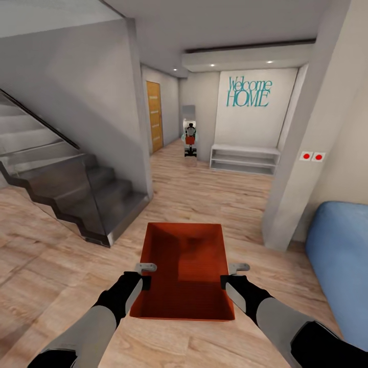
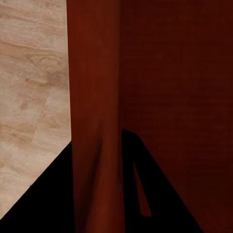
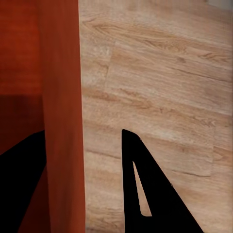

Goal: Move the two storage containers from the living room to the garage. In the garage, place one container on the floor and stack the other container on top of it (either order is fine).

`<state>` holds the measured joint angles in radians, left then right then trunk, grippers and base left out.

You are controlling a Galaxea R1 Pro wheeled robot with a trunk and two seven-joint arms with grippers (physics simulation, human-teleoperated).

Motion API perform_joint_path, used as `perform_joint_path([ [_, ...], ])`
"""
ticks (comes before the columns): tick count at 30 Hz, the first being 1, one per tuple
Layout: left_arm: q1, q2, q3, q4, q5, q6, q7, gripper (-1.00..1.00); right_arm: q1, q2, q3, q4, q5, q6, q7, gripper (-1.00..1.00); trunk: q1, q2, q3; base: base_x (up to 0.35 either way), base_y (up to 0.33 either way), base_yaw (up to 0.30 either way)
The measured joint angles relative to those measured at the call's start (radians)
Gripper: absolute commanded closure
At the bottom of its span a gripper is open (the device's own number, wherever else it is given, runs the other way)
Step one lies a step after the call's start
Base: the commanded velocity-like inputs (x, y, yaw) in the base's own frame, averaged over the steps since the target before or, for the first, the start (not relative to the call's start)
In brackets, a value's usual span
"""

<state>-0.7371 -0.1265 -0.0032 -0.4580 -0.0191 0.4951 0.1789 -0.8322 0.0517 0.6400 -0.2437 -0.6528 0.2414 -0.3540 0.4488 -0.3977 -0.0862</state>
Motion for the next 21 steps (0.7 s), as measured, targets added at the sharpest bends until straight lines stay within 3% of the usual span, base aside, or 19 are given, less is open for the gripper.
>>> perform_joint_path([
  [21, 0.000, -0.004, 0.005, 0.013, -0.010, 0.001, -0.001, 1.00, 0.000, 0.000, 0.015, 0.018, -0.021, -0.003, 0.005, 1.00, 0.000, 0.000, 0.000, 0.320, 0.000, 0.000],
])
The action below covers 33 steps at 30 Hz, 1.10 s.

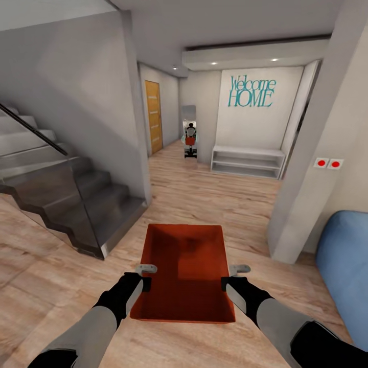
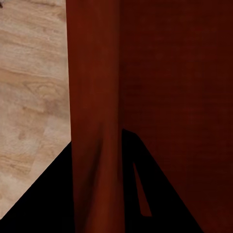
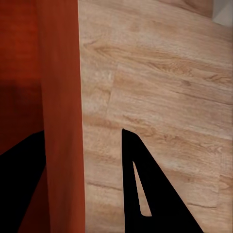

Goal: Move the two storage containers from the living room to the garage. In the garage, place one container on the floor and stack the other container on top of it (either order is fine).

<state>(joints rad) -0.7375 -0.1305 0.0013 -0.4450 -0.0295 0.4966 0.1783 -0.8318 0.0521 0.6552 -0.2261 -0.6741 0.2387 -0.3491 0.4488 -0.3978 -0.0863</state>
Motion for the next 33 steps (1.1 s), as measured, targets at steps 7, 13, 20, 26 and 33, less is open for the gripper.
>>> perform_joint_path([
  [7, -0.001, 0.001, -0.001, 0.020, 0.010, -0.003, -0.002, 1.00, 0.000, 0.000, 0.010, 0.005, -0.006, 0.013, -0.001, 1.00, 0.000, 0.000, 0.000, 0.321, 0.000, 0.000],
  [13, 0.000, -0.001, 0.003, 0.019, 0.012, -0.003, -0.002, 1.00, 0.001, -0.007, 0.008, -0.011, 0.001, 0.026, -0.001, 1.00, 0.000, 0.000, 0.000, 0.321, 0.000, -0.001],
  [20, -0.001, -0.001, 0.001, 0.024, 0.005, -0.004, -0.001, 1.00, 0.001, 0.000, 0.018, 0.009, -0.018, 0.011, -0.002, 1.00, 0.000, 0.000, 0.000, 0.321, 0.000, -0.212],
  [26, -0.001, -0.001, 0.001, 0.023, 0.004, -0.003, -0.001, 1.00, 0.001, 0.000, 0.018, 0.010, -0.018, 0.010, -0.002, 1.00, 0.000, 0.000, 0.000, 0.321, 0.000, -0.130],
  [33, -0.001, 0.000, 0.001, 0.023, 0.003, -0.003, -0.001, 1.00, 0.001, 0.002, 0.020, 0.014, -0.021, 0.007, -0.002, 1.00, 0.000, 0.000, 0.000, 0.321, 0.000, -0.003],
])
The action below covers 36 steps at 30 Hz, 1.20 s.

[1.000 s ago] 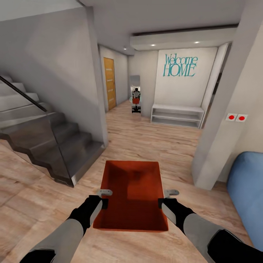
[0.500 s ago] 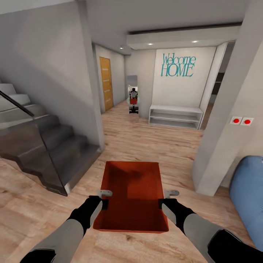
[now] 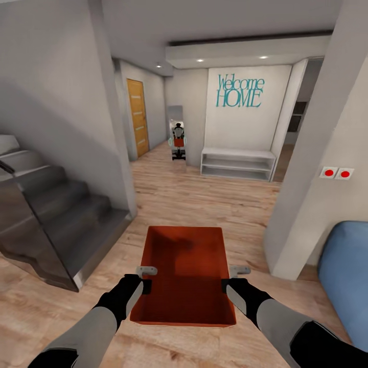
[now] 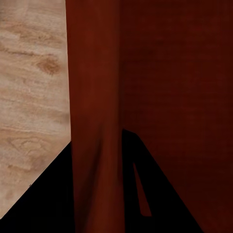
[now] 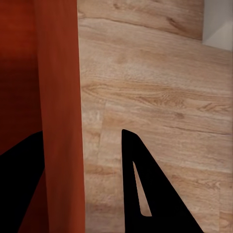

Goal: Move the two storage containers from the living room to the garage. In the garage, place one container on the floor and stack the other container on top of it (either order is fine).

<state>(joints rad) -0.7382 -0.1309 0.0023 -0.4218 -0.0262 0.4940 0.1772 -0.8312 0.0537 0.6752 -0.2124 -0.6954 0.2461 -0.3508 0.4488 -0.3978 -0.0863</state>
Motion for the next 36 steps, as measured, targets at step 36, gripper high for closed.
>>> perform_joint_path([
  [36, 0.000, -0.001, 0.001, 0.001, 0.000, 0.000, 0.000, 1.00, 0.000, -0.001, -0.002, -0.002, 0.004, 0.003, 0.002, 1.00, 0.000, 0.000, 0.000, 0.321, 0.000, 0.000],
])
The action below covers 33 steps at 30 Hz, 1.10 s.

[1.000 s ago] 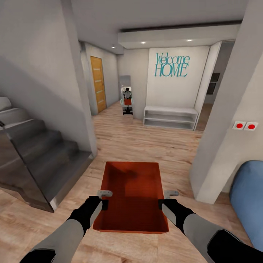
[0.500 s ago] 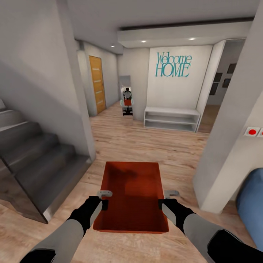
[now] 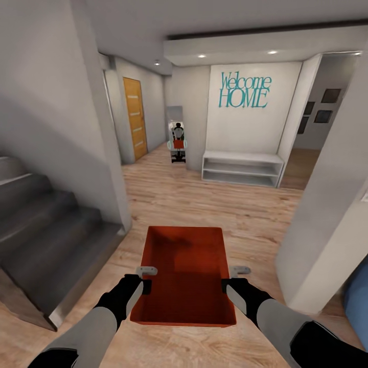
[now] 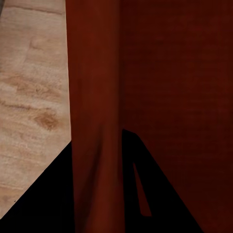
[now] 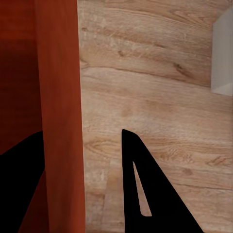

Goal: Move the two storage containers from the living room to the garage. In the garage, place one container on the floor and stack the other container on top of it (either order is fine).

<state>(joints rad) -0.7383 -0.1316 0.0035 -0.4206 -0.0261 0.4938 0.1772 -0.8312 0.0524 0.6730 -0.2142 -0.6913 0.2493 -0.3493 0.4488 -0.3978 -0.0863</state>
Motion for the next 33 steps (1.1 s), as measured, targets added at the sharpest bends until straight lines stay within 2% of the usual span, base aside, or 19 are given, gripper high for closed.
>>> perform_joint_path([
  [33, 0.000, -0.001, 0.001, 0.000, -0.003, 0.000, 0.000, 1.00, 0.000, 0.000, 0.002, 0.002, -0.004, -0.002, 0.000, 1.00, 0.000, 0.000, 0.000, 0.321, 0.000, 0.000],
])
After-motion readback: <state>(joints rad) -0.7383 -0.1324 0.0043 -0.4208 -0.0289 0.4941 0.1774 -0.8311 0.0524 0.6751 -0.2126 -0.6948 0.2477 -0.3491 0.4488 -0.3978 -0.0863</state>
